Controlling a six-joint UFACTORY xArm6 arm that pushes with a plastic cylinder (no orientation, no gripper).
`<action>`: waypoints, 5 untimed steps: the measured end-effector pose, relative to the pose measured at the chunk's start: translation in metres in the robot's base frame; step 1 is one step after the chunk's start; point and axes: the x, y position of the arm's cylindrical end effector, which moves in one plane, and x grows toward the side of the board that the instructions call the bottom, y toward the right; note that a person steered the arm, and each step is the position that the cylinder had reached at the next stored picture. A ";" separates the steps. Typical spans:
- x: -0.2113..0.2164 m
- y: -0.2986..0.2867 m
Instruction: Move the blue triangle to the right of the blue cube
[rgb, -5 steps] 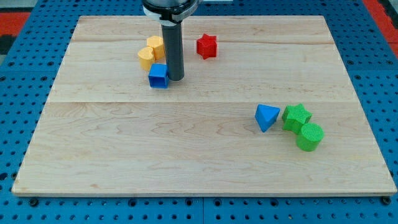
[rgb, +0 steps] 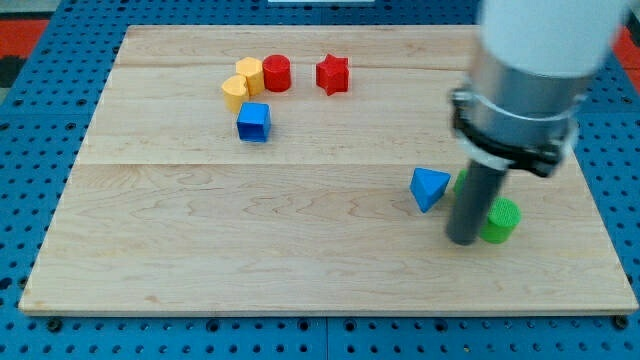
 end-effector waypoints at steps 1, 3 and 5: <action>-0.021 0.005; -0.057 -0.056; -0.113 -0.123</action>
